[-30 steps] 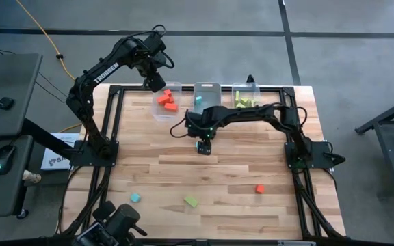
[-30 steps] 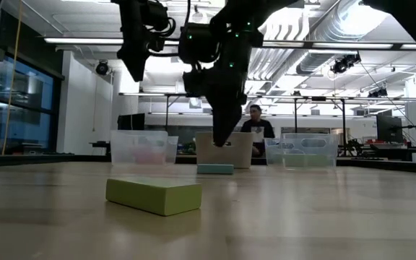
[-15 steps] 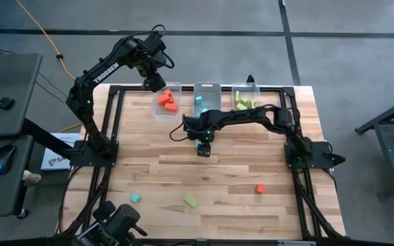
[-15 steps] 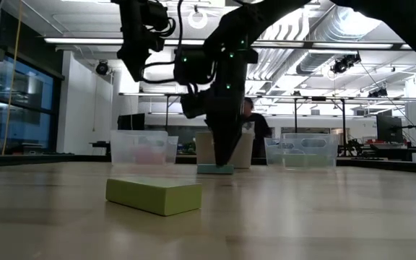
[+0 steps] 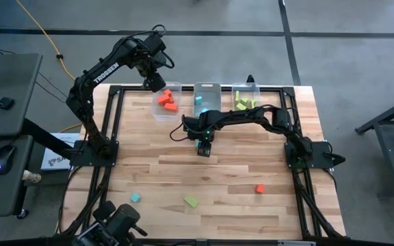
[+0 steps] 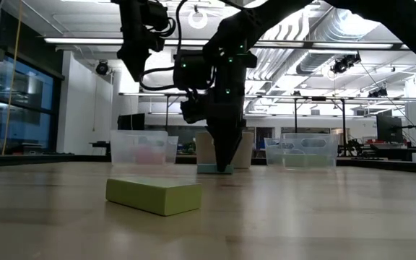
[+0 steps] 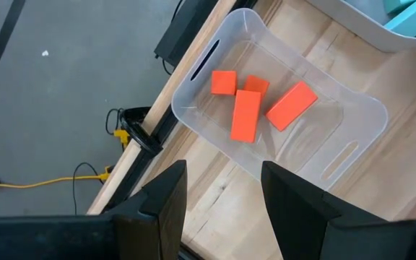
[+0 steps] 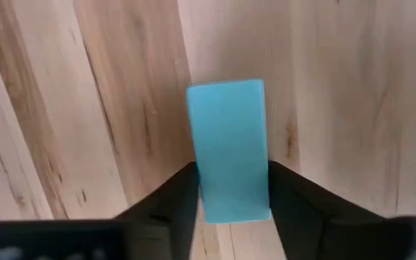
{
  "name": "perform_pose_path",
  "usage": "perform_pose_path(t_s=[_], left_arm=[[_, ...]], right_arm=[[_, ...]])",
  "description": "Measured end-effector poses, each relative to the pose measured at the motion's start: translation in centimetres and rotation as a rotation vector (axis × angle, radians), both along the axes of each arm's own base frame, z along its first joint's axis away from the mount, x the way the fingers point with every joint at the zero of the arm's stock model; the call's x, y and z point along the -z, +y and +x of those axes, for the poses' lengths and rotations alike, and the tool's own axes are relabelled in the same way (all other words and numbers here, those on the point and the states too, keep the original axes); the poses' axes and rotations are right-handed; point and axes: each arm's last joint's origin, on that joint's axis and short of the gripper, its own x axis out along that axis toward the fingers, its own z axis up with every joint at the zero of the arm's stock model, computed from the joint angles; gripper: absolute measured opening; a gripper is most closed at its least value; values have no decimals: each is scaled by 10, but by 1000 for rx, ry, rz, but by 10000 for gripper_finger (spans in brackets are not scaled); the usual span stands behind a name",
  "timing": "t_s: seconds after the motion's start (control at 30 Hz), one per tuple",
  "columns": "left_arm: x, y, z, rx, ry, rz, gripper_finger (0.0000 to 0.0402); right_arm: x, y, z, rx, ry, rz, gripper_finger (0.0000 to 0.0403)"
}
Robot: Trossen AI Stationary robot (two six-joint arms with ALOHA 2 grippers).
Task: Sort & place blocks by color
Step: Put the blue block into the grey bin
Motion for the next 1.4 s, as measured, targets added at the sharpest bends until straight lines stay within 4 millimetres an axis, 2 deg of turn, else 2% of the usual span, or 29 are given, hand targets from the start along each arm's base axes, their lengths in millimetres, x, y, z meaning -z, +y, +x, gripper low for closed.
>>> perform_pose_path(t_s=[0.13, 0.37, 0.7, 0.97, 1.2, 1.4], left_arm=[[0, 0, 0, 0, -1, 0, 156], [0, 0, 0, 0, -2, 2, 156], [0, 0, 0, 0, -2, 2, 156], [0, 0, 0, 0, -3, 3, 156], [0, 0, 0, -3, -4, 3, 156], [0, 1, 0, -42, -16, 2, 156]], right_arm=[[-1, -1, -1, 2, 2, 10, 94], [-8, -6, -5, 12, -2, 52, 95], [-69, -29, -19, 64, -157, -18, 95], [-111, -71, -37, 177, -307, -143, 95], [-122, -120, -47, 346, -427, -225, 95], [-125, -153, -58, 511, -473, -269, 95]])
